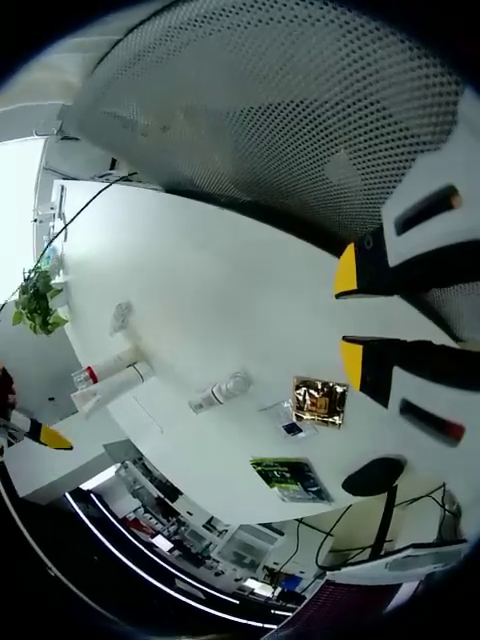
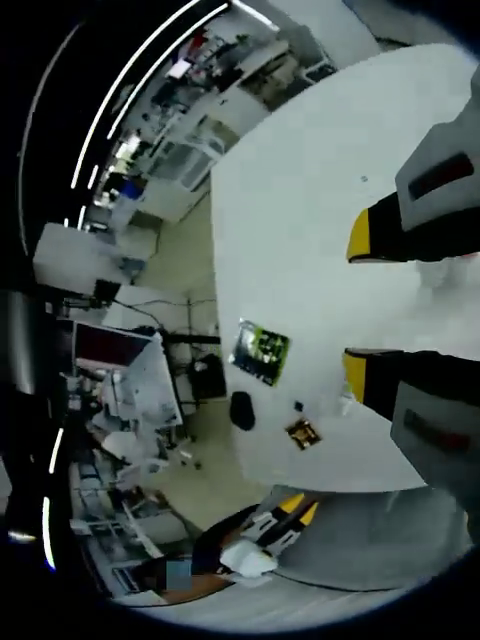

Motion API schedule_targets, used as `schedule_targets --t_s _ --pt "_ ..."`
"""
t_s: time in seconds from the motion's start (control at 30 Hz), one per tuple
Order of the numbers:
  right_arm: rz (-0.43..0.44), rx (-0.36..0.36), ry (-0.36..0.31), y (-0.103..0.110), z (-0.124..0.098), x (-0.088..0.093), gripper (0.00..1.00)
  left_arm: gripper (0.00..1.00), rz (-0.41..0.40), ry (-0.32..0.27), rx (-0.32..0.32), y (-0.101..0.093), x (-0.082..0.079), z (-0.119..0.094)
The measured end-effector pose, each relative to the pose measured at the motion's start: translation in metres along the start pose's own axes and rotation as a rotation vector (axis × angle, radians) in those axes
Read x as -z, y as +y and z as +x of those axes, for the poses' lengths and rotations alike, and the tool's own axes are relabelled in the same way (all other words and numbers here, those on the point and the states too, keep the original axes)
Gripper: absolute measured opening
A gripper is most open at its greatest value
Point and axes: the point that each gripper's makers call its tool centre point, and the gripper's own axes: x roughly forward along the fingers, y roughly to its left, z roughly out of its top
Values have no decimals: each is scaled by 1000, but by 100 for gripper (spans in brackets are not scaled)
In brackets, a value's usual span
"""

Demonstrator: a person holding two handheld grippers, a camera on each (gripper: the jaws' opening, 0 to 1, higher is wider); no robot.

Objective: Arrange the skincare products in the storage area until every visible bottle or jar stands upright without overlapping.

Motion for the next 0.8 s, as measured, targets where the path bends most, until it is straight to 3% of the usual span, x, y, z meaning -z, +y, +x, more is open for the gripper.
schedule_targets --t_s 0.13,0.23,0.33,0.43,0.5,0.6,0.8 --pt "131 -23 -87 51 8 19 27 10 -2 -7 -19 3 0 -1" --pt "308 -24 -107 83 19 43 27 9 -4 -13 -41 7 -1 -3" --pt "443 -39 -22 122 32 80 28 10 -7 -21 -60 11 -2 -5" --pt "482 -68 -8 148 38 89 30 9 -13 -59 -114 21 -7 -11" --pt "445 -92 74 171 41 105 31 9 -43 -67 -143 28 -6 -13" --pt "455 -127 131 193 44 117 36 10 -41 -65 -145 29 -5 -12" --pt "412 -155 225 215 42 137 41 10 -26 -40 -146 29 0 -11"
